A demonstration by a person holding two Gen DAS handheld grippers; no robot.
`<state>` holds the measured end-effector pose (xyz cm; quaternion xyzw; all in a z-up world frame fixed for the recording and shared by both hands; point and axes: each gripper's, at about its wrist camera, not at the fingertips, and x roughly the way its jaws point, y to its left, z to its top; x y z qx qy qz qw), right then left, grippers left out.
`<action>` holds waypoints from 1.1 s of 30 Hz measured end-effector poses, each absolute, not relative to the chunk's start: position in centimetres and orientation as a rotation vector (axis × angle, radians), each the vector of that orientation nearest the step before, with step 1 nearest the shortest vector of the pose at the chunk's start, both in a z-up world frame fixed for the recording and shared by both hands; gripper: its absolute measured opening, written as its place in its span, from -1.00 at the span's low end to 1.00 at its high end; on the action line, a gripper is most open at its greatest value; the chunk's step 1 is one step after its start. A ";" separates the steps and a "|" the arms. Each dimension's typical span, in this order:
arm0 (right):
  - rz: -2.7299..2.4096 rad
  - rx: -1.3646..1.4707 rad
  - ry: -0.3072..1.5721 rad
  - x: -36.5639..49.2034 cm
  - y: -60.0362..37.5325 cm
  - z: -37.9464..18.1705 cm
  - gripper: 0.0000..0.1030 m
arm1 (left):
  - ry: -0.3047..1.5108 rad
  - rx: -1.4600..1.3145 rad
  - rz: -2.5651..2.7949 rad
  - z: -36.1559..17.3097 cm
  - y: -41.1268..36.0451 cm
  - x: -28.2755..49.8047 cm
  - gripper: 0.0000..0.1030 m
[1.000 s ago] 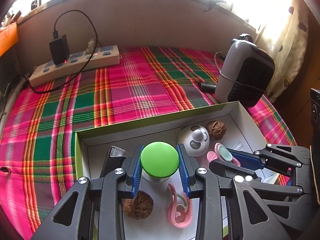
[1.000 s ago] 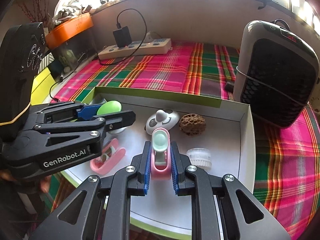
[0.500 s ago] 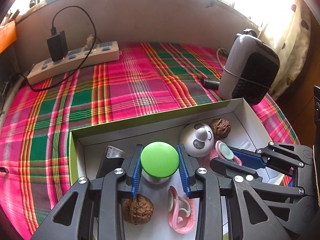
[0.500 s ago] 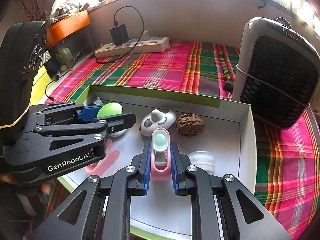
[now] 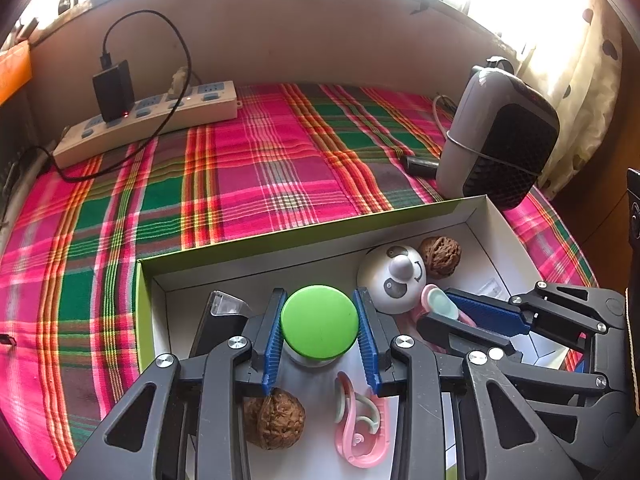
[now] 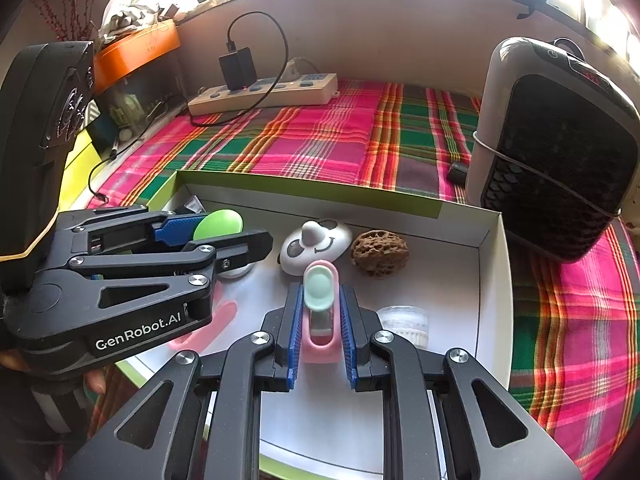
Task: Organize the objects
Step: 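Open the right tool on the pink clip while the left tool opens on the mushroom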
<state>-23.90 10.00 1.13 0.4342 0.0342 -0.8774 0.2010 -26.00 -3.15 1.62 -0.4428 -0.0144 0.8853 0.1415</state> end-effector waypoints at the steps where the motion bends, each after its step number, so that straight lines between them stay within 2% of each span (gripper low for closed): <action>1: -2.452 1.214 0.094 -23.9 10.0 1.1 -0.64 | -0.050 -1.281 2.555 1.6 -3.2 -26.0 -0.39; 9: -2.459 1.208 0.107 -23.7 9.8 1.5 -0.58 | -0.064 -1.263 2.557 2.1 -3.5 -25.7 -0.37; 14: -2.472 1.201 0.125 -23.2 9.7 1.8 -0.42 | -0.073 -1.259 2.559 2.4 -3.7 -25.3 -0.33; 33: -2.529 1.131 0.086 -20.0 11.1 3.9 -0.41 | -0.085 -1.155 2.650 5.7 -4.3 -21.4 -0.33</action>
